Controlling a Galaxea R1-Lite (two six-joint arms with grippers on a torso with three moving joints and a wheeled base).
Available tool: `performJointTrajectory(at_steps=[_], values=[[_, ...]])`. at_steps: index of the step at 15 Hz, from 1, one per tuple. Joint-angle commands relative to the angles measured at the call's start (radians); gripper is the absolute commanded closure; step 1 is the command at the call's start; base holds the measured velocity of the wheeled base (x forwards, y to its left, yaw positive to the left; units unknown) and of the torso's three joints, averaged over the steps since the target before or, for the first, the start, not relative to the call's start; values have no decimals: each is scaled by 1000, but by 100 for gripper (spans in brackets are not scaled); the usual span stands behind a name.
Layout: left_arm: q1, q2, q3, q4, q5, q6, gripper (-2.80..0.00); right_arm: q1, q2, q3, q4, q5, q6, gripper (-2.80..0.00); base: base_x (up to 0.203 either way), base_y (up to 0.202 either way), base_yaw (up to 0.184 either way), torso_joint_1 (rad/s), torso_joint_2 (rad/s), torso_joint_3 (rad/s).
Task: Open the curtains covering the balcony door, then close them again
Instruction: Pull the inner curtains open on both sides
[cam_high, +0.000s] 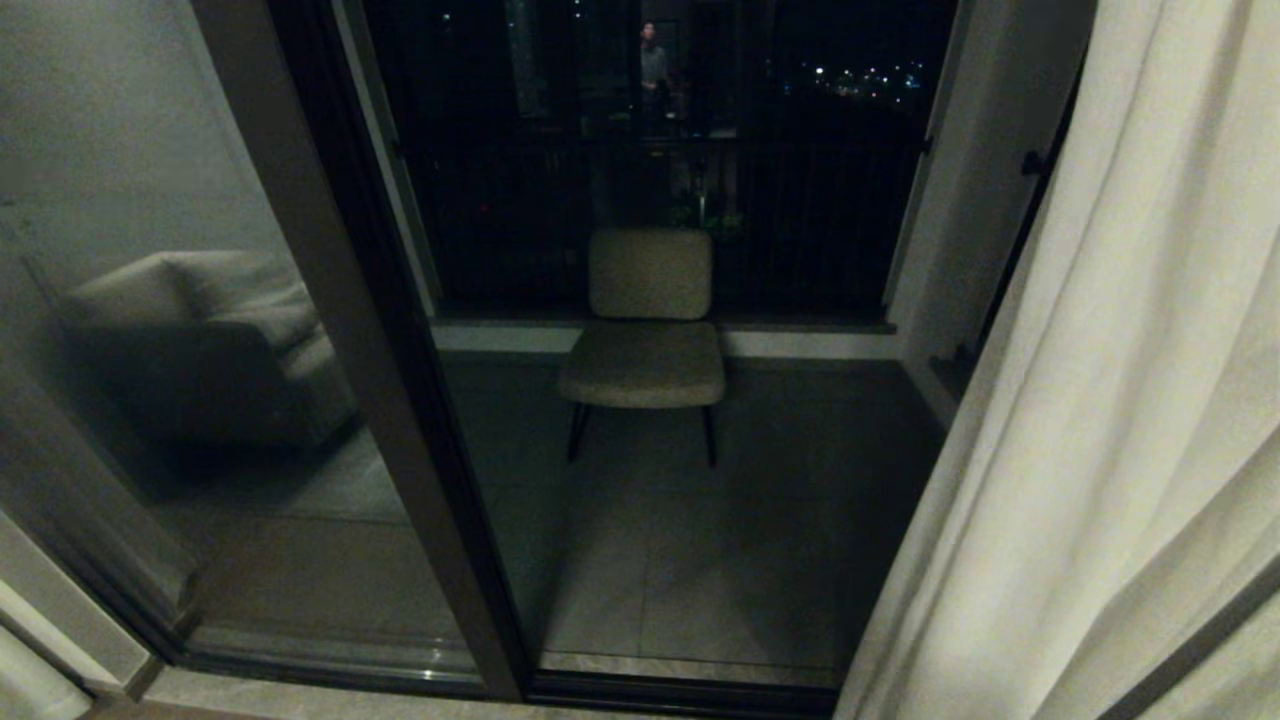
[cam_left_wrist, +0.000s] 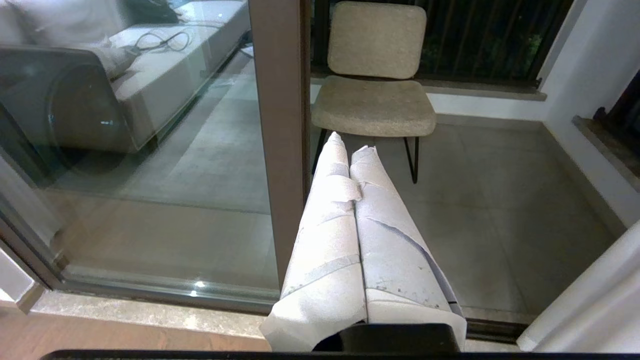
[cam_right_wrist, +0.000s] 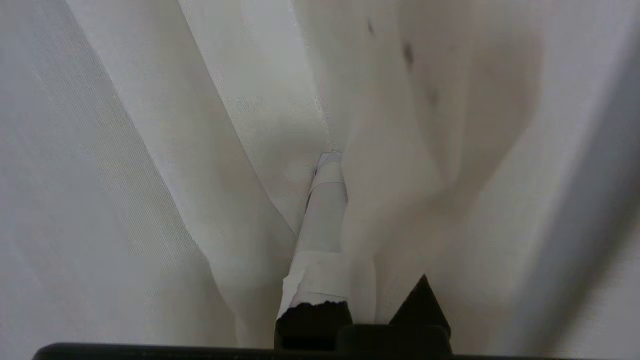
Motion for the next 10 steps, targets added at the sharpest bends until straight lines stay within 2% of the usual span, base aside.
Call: performJointTrajectory(at_steps=[1,10], values=[[0,0,0,0,1,-1,0,-57,-19,-1,-3,22,-1,0,0,0,0,0,0,0],[0,0,1,0,1,-1,0,-228,8,-18,-3,43,-2,0,0,0,0,0,0,0]])
